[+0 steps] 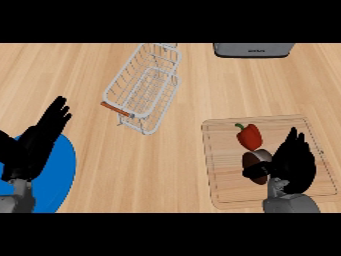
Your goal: Pick the cupcake from the cutting board and place it in the tiered basket
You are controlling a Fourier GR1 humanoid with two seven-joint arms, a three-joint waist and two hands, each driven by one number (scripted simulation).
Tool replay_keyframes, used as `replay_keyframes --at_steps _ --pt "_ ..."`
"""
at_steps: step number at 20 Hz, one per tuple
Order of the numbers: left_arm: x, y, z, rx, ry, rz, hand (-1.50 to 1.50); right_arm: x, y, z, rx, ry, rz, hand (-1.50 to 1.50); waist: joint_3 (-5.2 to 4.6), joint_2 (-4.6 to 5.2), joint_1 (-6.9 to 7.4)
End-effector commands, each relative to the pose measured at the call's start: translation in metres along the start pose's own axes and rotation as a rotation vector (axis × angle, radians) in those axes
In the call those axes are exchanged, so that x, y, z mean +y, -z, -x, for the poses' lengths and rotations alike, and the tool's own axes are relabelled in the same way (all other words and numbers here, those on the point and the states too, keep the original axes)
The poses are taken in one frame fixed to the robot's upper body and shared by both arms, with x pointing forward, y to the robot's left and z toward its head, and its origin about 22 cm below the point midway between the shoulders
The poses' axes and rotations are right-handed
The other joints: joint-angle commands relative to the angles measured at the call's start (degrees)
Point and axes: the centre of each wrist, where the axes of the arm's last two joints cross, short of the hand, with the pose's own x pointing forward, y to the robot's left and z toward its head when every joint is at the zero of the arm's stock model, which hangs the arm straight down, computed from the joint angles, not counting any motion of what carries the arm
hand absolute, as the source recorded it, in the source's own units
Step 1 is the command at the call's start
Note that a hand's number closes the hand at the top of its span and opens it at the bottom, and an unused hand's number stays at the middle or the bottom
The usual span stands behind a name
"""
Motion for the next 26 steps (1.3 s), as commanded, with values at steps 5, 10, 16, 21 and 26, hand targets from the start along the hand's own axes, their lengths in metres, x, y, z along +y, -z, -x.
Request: replay_keyframes --at_steps 5,10,16,21,26 --pt "-0.005 0.004 -0.003 0.002 -0.008 -0.009 0.00 0.032 0.017 0.022 0.136 -0.056 0.064 -1.50 0.05 0.05 -0.05" --pt "-0.015 -0.004 0.004 -0.004 -0.002 -0.011 0.00 0.023 0.011 0.028 0.154 -0.098 -0.022 -1.50 0.03 -0.02 -0.16" --pt "0.012 0.003 -0.001 -0.022 -0.002 -0.030 0.00 0.041 0.013 0.044 0.118 -0.171 -0.130 1.50 0.01 0.04 -0.32" --pt "-0.007 -0.002 0.007 0.000 0.005 0.004 0.00 0.042 0.040 0.014 0.087 -0.223 -0.093 1.50 0.05 0.10 0.34" --pt "-0.005 0.007 -0.008 -0.011 0.002 0.001 0.00 0.022 0.029 0.018 -0.159 -0.306 -0.060 1.50 0.05 0.00 0.10"
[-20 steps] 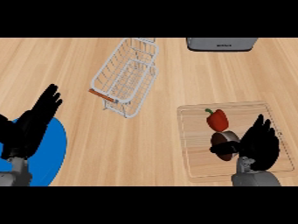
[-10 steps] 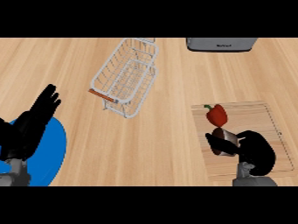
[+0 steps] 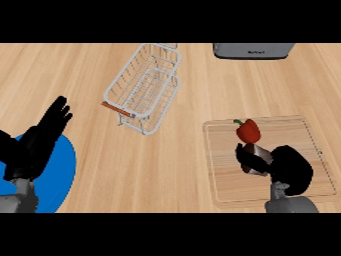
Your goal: Pick the cupcake from the cutting board and place it in the tiered basket
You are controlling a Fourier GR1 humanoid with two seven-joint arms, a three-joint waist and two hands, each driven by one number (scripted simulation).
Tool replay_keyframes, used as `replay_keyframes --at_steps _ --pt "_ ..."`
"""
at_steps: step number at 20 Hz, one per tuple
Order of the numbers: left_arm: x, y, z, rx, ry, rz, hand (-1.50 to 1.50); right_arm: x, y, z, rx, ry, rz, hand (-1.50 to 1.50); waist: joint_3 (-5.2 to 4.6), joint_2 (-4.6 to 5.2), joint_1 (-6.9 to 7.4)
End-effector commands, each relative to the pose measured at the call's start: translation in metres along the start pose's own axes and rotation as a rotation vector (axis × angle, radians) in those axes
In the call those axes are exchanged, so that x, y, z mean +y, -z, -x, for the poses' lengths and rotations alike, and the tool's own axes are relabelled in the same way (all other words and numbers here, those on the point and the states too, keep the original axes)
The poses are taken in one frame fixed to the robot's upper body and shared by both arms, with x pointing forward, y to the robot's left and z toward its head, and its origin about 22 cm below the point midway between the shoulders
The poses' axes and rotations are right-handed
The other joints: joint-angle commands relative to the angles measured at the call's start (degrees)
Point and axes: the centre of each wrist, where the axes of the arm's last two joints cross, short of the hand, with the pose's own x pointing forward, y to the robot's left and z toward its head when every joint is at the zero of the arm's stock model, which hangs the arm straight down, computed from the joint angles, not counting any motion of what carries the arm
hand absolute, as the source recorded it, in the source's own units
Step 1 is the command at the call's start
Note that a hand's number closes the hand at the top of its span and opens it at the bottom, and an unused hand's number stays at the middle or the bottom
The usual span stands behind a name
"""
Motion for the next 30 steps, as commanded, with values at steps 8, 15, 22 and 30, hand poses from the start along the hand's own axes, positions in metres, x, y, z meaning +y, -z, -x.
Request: replay_keyframes --at_steps 8,15,22,30 --pt "-0.009 -0.006 -0.014 0.018 -0.013 0.006 0.00 -0.035 0.001 0.029 -0.669 -0.167 0.199 1.50 0.43 0.23 -0.10" --pt "0.007 -0.005 0.008 0.017 -0.015 -0.029 0.00 -0.099 -0.039 0.024 -0.898 0.370 0.381 1.50 0.36 0.11 -1.66" --pt "0.015 -0.019 0.002 0.017 0.001 -0.011 0.00 -0.148 -0.098 0.027 -1.026 0.467 0.344 1.50 0.33 0.27 -0.20" --pt "0.000 -0.011 -0.008 0.016 0.003 0.017 0.00 -0.166 -0.170 -0.030 -1.083 0.448 0.279 1.50 0.31 0.33 0.23"
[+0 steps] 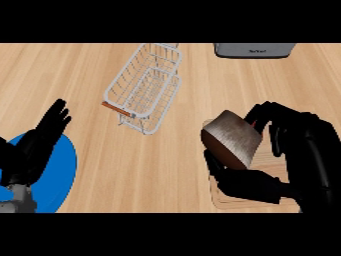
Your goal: Pick the cupcake from the cutting board and place it in the tiered basket
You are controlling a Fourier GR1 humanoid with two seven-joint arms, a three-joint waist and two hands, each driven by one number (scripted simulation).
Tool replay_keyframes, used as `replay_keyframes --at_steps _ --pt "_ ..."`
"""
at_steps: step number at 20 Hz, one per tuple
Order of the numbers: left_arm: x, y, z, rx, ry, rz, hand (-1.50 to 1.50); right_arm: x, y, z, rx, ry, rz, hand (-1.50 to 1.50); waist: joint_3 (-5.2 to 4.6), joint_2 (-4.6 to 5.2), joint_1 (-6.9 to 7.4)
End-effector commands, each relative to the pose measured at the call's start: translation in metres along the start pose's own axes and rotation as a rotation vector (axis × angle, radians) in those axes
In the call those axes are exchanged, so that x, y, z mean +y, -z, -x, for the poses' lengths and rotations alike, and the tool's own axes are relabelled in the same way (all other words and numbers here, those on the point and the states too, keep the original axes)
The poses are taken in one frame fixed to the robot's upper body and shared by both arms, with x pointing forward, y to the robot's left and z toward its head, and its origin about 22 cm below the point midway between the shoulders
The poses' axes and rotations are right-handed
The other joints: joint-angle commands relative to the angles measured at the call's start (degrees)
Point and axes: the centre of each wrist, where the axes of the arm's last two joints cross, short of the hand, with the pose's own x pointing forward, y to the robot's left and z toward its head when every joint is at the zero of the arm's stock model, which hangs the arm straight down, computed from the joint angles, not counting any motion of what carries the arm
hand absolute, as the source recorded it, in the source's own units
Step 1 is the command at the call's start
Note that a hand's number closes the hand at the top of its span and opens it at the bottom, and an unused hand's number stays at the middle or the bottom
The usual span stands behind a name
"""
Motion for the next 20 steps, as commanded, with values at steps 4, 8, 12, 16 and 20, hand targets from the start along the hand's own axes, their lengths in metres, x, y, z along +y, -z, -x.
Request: replay_keyframes --at_steps 4,8,12,16,20 --pt "-0.004 0.001 -0.006 -0.023 0.002 0.010 0.00 0.033 0.041 -0.073 -0.035 -0.001 -0.043 1.50 0.01 0.13 0.69" --pt "-0.015 0.009 -0.012 0.003 0.002 -0.001 0.00 0.043 0.059 -0.100 0.002 0.031 -0.051 1.50 0.03 0.12 0.57" --pt "-0.006 0.013 -0.002 0.001 0.005 -0.006 0.00 0.068 0.094 -0.108 0.011 0.038 -0.037 1.50 0.02 0.28 0.75" --pt "-0.002 0.026 -0.007 -0.013 0.001 0.016 0.00 0.069 0.107 -0.138 0.042 0.025 -0.095 1.50 0.01 0.23 0.60" --pt "-0.023 0.010 -0.003 0.001 0.004 0.017 0.00 0.093 0.116 -0.141 0.096 0.037 -0.097 1.50 0.03 0.16 1.08"
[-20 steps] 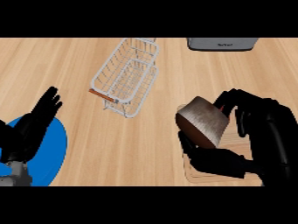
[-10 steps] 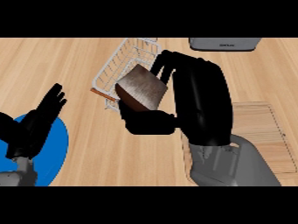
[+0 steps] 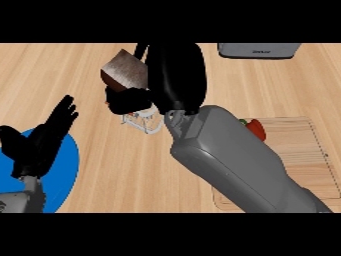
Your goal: Pick the cupcake from the cutting board and place it in the tiered basket
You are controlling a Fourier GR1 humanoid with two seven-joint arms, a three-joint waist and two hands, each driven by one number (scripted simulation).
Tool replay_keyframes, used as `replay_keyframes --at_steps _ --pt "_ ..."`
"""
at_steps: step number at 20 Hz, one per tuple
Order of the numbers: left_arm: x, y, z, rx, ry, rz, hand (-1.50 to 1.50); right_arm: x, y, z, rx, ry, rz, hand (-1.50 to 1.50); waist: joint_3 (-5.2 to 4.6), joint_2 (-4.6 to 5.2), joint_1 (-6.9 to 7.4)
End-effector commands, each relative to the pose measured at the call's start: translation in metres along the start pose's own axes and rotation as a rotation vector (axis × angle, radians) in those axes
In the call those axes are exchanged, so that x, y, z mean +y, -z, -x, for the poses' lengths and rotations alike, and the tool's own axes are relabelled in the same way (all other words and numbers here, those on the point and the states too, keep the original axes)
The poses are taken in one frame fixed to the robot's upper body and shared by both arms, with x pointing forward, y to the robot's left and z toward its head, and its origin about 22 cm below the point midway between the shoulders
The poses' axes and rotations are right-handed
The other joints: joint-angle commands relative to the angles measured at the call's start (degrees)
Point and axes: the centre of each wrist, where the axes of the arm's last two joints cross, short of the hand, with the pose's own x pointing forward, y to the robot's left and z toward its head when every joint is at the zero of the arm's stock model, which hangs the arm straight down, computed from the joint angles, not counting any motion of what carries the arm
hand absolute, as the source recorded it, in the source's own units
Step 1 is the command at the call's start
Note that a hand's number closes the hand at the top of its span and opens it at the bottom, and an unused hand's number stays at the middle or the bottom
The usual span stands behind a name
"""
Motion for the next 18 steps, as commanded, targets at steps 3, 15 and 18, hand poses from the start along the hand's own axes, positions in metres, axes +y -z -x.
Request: replay_keyframes --at_steps 3,15,18 --pt "-0.009 -0.002 -0.003 -0.008 0.006 -0.007 0.00 0.034 0.010 0.005 0.071 0.010 -0.025 1.50 0.03 -0.06 -0.11" --pt "0.002 0.006 -0.003 -0.029 0.020 0.000 0.00 0.078 0.040 0.036 0.070 -0.055 0.036 1.50 0.00 0.28 0.59" --pt "-0.006 -0.002 -0.013 -0.020 0.004 0.022 0.00 0.074 0.052 0.029 0.039 -0.065 0.130 1.50 0.02 0.28 1.20"
